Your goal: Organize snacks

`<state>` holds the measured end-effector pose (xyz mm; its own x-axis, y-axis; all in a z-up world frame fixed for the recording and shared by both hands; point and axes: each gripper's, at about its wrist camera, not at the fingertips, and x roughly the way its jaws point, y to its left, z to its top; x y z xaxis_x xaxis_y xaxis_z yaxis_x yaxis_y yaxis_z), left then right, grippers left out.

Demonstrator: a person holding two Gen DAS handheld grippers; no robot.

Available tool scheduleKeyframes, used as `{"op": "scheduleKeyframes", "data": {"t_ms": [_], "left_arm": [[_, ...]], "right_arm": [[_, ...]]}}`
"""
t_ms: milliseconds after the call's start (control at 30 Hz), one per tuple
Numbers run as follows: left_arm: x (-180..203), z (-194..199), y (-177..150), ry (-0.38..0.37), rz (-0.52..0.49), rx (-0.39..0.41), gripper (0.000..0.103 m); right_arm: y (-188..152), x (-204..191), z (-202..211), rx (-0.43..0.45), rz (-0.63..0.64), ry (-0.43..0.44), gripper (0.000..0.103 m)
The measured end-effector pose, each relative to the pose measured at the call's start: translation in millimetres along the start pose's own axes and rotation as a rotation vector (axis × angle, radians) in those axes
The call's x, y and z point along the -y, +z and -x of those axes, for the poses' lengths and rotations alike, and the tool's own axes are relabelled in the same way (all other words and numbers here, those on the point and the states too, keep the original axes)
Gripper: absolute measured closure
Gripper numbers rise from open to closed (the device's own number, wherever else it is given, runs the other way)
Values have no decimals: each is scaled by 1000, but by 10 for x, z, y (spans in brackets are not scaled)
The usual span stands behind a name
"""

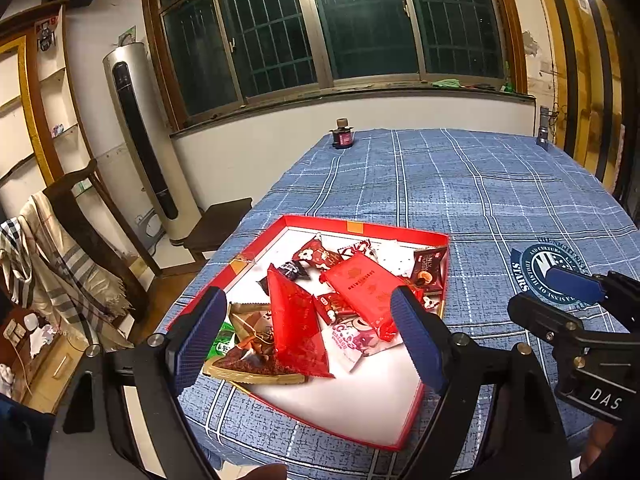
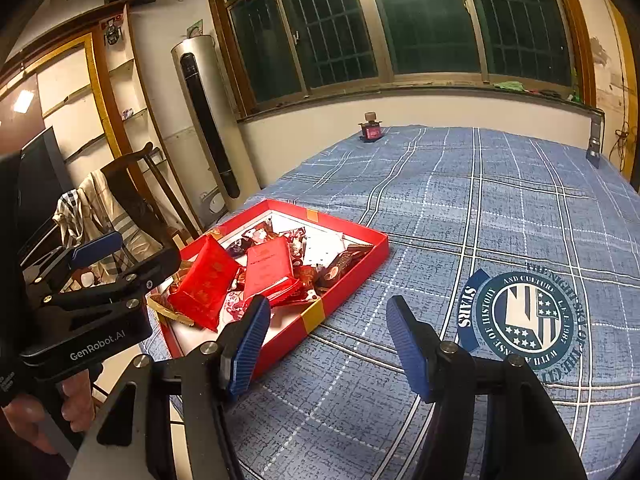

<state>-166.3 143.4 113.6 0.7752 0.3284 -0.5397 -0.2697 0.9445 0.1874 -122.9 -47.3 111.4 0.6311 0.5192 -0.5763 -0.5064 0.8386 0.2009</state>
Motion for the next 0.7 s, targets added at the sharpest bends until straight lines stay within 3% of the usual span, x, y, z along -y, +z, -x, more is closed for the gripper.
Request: {"op": "scheduleKeyframes", "data": {"t_ms": [700], "left_arm": [[-129,-113,-68,12,41,-31,18]], "right_arm": [[-34,-203,-92,-25,63,4,36]]}}
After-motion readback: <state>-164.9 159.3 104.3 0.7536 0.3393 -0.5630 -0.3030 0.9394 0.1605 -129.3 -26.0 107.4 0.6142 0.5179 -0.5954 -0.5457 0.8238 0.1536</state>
